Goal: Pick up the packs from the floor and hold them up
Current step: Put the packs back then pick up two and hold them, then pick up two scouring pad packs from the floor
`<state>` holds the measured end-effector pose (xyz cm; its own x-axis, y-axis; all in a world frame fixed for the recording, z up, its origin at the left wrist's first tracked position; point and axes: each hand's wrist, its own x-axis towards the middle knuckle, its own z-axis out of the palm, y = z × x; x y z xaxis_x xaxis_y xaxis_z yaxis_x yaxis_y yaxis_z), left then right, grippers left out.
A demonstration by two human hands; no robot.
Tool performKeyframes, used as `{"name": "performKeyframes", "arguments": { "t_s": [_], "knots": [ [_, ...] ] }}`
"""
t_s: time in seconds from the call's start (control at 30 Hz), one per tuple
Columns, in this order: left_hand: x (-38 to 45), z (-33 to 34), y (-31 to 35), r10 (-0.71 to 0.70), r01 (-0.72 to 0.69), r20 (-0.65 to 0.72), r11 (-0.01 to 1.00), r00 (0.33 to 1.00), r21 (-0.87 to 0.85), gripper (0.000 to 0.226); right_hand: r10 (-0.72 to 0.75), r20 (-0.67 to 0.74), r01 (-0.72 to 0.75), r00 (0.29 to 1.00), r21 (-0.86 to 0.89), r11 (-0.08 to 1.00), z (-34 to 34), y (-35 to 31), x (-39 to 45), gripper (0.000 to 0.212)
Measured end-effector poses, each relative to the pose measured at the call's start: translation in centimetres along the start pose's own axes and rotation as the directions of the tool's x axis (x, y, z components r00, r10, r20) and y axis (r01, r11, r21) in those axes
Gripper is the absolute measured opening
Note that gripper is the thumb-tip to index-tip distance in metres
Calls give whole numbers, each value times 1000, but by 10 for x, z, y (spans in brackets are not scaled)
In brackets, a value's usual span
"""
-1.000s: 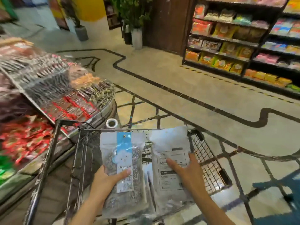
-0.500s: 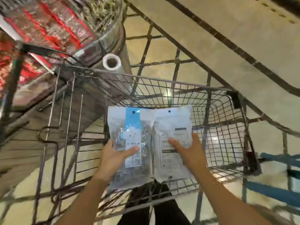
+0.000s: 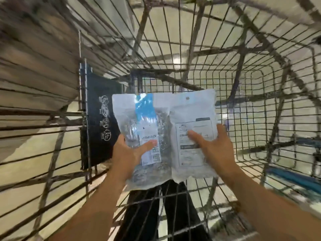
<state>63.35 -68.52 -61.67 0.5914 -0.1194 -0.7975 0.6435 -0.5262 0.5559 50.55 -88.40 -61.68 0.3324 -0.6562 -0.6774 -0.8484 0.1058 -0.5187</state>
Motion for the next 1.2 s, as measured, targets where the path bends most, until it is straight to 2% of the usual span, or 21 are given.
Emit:
{"name": "performKeyframes", "arguments": {
  "t_s": [0.07, 0.13, 0.17, 0.23, 0.33, 0.47, 0.5, 0.57, 0.67, 0.73, 0.83, 0.93, 1.07, 1.13, 1.2],
  "knots": [
    [5, 0, 0, -19, 19, -9, 1000, 1000, -11, 54, 3, -19, -3, 1000, 3, 1000, 4, 5, 5, 59],
    [7, 0, 3, -10, 10, -23, 1000, 1000, -11, 55, 0, -35, -2, 999, -47, 999, 7, 4, 4, 87],
    [5, 1, 8, 8, -8, -47, 1000, 999, 14, 60, -6, -47, 3, 999, -82, 997, 8, 1, 3, 94],
    [2, 3, 12, 37, -23, -102, 991, 994, 135, 75, -11, -64, 2, 998, -140, 990, 7, -3, -2, 89],
    [-5, 3, 14, 53, 14, -208, 951, 977, 309, 111, -46, -99, 19, 994, -259, 966, 8, -14, -16, 86],
    [-17, 8, 18, 180, -59, -240, 896, 954, 440, 121, -82, -138, -15, 987, -586, 810, 13, -24, -26, 98],
    [-22, 10, 22, 225, -66, -234, 839, 946, 540, 119, -72, -139, -33, 988, -636, 771, 13, -30, -28, 101],
    [-32, 7, 29, 375, -118, -163, 622, 913, 774, 104, -52, -101, -31, 993, -680, 733, 8, -43, -32, 104],
    [-55, -14, 53, 518, -249, 61, 302, 853, 920, 73, -168, 76, 167, 983, -758, 630, -6, -73, -46, 86],
    [-72, -38, 69, 578, -294, 143, 176, 804, 940, 56, -317, 202, 350, 927, -769, 535, -13, -98, -65, 70],
    [-106, -77, 98, 670, -227, 97, 109, 736, 968, 53, -450, 338, 516, 827, -774, 366, -22, -139, -100, 64],
    [-153, -116, 127, 732, -150, -17, 161, 681, 976, 50, -542, 419, 622, 728, -736, 267, -32, -181, -133, 66],
    [-217, -154, 157, 769, -63, -145, 234, 622, 970, 50, -697, 461, 751, 549, -638, 170, -53, -245, -179, 63],
    [-250, -167, 172, 803, -34, -200, 264, 561, 964, 48, -750, 475, 790, 460, -605, 101, -60, -276, -203, 66],
    [-284, -181, 184, 822, 0, -299, 341, 485, 940, 53, -796, 491, 821, 354, -571, 13, -62, -306, -229, 68]
  ]
}}
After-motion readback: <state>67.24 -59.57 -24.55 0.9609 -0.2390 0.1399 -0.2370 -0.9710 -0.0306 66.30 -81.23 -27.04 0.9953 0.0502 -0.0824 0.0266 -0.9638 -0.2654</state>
